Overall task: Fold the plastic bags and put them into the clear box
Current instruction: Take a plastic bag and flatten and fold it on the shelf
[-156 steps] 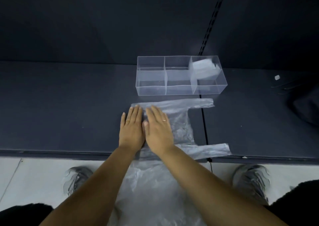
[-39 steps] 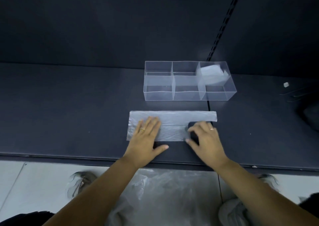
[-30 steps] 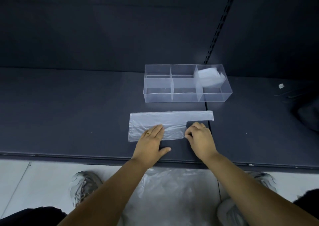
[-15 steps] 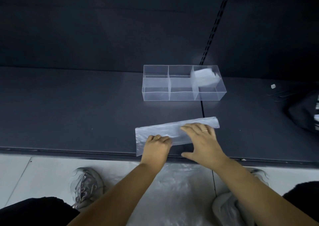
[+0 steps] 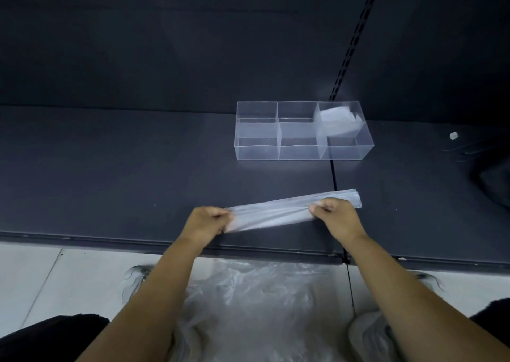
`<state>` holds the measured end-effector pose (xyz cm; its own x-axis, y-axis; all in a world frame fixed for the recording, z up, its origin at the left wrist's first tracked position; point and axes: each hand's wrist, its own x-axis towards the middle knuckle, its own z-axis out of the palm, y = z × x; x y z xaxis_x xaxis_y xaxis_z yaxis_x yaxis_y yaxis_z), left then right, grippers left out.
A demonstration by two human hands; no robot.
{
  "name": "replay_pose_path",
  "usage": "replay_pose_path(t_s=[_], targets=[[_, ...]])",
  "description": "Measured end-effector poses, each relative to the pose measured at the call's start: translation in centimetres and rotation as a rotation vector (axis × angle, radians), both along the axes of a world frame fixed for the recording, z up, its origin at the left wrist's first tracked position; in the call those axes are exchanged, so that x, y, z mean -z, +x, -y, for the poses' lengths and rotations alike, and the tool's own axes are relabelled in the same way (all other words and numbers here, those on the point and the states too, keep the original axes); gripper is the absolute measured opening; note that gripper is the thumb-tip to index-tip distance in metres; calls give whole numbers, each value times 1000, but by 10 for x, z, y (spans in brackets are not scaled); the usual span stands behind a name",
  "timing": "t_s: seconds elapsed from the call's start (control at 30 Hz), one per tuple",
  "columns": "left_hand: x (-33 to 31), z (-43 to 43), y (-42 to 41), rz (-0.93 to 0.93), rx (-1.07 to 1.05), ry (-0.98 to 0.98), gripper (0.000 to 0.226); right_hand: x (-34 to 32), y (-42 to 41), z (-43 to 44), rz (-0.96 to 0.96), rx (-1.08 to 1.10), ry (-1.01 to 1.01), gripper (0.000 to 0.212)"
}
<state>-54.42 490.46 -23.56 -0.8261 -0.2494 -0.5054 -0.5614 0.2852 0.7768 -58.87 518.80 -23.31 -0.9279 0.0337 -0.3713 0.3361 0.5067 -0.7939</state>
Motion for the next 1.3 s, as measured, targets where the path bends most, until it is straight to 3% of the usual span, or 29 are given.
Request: replay_pose_path(t_s=[0.13, 0.2, 0.3, 0.37, 0.4, 0.47, 0.53, 0.6, 0.67, 0.7, 0.73, 0.8, 0.87, 0.93, 1.13, 1.3], targets=[[4, 3, -1, 6, -185, 2, 14, 5, -6, 12, -23, 97, 74, 19], [2, -4, 3, -72, -220, -190, 16, 7, -10, 15, -18, 109, 134, 17], [-5, -33, 11, -485, -132, -735, 19, 8, -14, 18, -5, 100, 202, 19], [-3, -63, 16, -696, 135, -807, 27, 9, -17, 18, 0, 95, 239, 25], [1, -77, 18, -662, 307, -796, 33, 9, -19, 19, 9, 90, 259, 26], [15, -93, 23, -393, 557, -827, 57, 9, -21, 20, 46, 79, 288, 26], [30, -95, 28, -181, 643, -926, 72, 6, -22, 22, 93, 73, 300, 27], [40, -93, 32, -132, 657, -983, 76, 0, -20, 28, 63, 78, 379, 27], [42, -92, 31, -126, 651, -985, 76, -4, -13, 36, -189, 73, 578, 21], [42, -92, 31, -120, 648, -979, 76, -4, -6, 41, -369, 33, 584, 21], [42, -92, 31, -111, 650, -980, 75, -2, 2, 48, -499, -81, 511, 26], [43, -92, 32, -97, 673, -996, 71, 6, 21, 64, -500, -432, 333, 38], [45, -90, 32, -91, 671, -985, 69, 23, 35, 69, -427, -678, 386, 48], [44, -89, 31, -111, 648, -967, 70, 39, 34, 55, -430, -746, 548, 55], [40, -90, 32, -160, 613, -963, 79, 49, -3, -15, -328, -625, 818, 66], [44, -89, 31, -138, 626, -982, 75, 34, -32, -57, -351, -360, 666, 48]])
